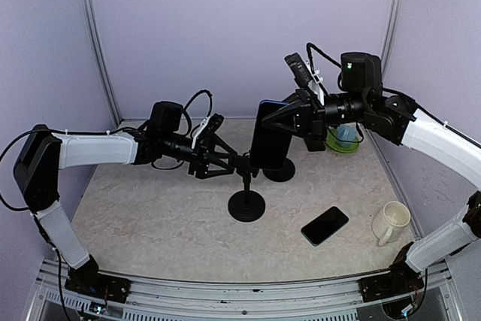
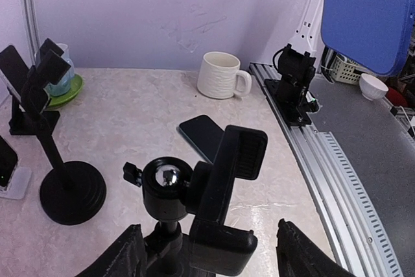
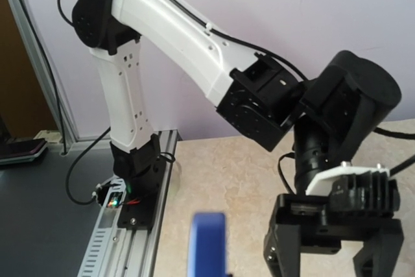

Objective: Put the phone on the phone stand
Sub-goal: Hold the phone stand at the center of the board, then install the phone onto the phone stand.

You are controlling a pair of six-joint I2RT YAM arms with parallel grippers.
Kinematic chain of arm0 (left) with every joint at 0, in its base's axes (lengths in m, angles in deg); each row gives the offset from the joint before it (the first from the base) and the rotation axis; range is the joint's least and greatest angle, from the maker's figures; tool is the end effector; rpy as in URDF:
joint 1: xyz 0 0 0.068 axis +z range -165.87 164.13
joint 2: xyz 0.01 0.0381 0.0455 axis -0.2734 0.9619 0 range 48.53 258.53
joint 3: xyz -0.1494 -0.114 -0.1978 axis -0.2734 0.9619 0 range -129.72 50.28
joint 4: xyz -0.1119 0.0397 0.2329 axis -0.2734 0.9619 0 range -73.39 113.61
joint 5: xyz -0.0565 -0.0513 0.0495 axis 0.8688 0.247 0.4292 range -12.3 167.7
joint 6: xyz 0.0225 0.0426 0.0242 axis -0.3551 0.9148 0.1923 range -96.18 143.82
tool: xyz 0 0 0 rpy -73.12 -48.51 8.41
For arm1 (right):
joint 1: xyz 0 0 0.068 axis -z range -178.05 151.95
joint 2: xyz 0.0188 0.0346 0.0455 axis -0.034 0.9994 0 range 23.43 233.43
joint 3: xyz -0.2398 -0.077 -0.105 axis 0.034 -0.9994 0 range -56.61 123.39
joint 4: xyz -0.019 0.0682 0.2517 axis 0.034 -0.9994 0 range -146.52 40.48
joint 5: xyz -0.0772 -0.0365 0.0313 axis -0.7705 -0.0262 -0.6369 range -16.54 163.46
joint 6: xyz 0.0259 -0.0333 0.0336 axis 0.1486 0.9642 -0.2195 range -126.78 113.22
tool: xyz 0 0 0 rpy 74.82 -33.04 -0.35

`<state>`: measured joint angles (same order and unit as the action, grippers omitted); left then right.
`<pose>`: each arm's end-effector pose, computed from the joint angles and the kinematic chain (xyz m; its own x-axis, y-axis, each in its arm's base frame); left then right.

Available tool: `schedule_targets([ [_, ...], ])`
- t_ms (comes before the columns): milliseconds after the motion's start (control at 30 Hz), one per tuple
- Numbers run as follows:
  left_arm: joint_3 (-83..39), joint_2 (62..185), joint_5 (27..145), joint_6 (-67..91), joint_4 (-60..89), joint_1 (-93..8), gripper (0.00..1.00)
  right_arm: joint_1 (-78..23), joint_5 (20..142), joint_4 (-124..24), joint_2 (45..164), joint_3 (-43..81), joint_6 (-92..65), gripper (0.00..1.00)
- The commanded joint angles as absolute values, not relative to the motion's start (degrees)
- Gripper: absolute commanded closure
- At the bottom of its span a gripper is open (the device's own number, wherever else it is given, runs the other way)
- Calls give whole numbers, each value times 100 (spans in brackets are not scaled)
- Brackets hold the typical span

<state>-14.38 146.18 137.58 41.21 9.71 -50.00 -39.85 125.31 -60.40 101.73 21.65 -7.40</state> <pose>0.2939 -0.2365 0.2517 -0.0711 0.2295 -0.9707 0.9911 -0.0933 -0.0947 0.2093 0.2248 0.4137 -0.1519 -0.1268 -0.9802 -0.9858 -0.0528 0.1596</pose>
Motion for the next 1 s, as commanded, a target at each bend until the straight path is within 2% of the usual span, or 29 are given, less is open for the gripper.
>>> schedule_targets([
  [0, -1441, 14681, 14106, 4233, 1012, -4986, 37, -3954, 12627, -5951, 10046, 2332, -660, 100],
  [433, -1354, 14597, 14136, 4013, 807, -4988, 67, -3952, 12681, -5886, 10125, 2320, -710, 100],
  [533, -1216, 14538, 14049, 3802, 529, -5002, 70, -3952, 12757, -5859, 10229, 2326, -737, 100],
  [667, -892, 14323, 13753, 3425, 38, -5094, 80, -3962, 12906, -5746, 10402, 2352, -790, 100],
  [967, -306, 13872, 12587, 2550, -845, -5421, 84, -3996, 13660, -5492, 10875, 2564, -387, 100],
])
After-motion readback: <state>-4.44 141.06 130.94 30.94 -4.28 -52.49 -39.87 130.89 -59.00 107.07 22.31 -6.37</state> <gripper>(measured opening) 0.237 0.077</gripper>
